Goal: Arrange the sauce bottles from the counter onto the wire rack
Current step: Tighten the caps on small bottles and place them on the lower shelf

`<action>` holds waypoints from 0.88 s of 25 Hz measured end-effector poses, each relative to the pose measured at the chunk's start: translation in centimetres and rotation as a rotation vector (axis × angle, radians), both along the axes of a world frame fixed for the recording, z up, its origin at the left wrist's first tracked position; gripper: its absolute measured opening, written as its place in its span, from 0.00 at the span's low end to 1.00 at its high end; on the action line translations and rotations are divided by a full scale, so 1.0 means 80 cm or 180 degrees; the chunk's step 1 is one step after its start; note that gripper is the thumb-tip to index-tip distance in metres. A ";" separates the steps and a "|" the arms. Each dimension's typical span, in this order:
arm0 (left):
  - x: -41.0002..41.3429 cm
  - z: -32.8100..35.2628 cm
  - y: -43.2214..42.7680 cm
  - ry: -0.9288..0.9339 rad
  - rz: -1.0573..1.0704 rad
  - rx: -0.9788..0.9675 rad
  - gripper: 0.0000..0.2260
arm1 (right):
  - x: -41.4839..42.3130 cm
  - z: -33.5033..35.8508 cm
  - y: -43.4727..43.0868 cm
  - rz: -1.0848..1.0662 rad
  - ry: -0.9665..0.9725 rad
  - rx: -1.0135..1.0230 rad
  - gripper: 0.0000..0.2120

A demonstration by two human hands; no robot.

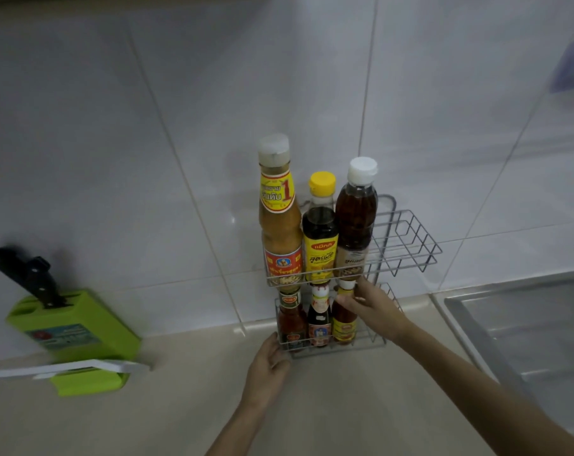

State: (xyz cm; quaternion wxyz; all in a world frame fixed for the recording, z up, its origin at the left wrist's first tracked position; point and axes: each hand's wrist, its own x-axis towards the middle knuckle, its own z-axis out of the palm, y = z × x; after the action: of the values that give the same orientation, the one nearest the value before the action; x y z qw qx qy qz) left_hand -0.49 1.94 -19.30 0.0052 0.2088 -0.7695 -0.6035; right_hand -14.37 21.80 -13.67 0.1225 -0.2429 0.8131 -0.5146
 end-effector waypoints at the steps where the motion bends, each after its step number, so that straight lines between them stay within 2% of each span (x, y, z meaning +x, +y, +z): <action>1: -0.001 0.001 -0.001 0.0021 -0.0030 -0.0033 0.26 | 0.002 -0.002 -0.002 -0.0102 0.0234 0.0156 0.09; 3: -0.004 -0.007 -0.003 -0.0005 -0.0101 -0.0027 0.28 | 0.005 -0.005 -0.002 -0.0248 0.0538 0.0475 0.09; 7: -0.001 -0.015 0.000 -0.0086 -0.0286 -0.0086 0.31 | 0.009 -0.010 0.005 0.0011 0.0418 0.0625 0.12; 14: 0.003 -0.004 -0.001 -0.0398 -0.0713 -0.0334 0.32 | 0.004 0.006 0.012 0.0399 -0.0756 0.0665 0.18; 15: 0.009 0.002 -0.001 -0.0553 -0.0774 -0.0372 0.32 | 0.011 0.004 0.017 0.0406 -0.0729 0.0803 0.22; 17: 0.021 0.013 0.003 -0.0771 -0.0780 -0.0445 0.32 | 0.036 -0.008 0.037 0.0245 -0.0233 0.1446 0.28; 18: 0.028 0.018 0.005 -0.0759 -0.0798 -0.0488 0.30 | 0.053 -0.015 0.050 0.0156 0.0032 0.1669 0.29; 20: 0.058 0.032 0.011 -0.0688 -0.0812 -0.0526 0.20 | 0.106 -0.021 0.077 0.0053 0.0547 0.1666 0.25; 22: 0.094 0.035 0.023 -0.0757 -0.1033 -0.0517 0.09 | 0.166 -0.025 0.111 -0.0050 0.0453 0.1507 0.17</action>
State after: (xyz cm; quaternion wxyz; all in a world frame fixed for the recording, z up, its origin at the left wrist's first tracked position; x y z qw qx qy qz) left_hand 6.99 3.77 -16.47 -0.1661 0.1509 -0.8343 -0.5036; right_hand -1.06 30.67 -15.67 0.1144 -0.2367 0.9195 -0.2923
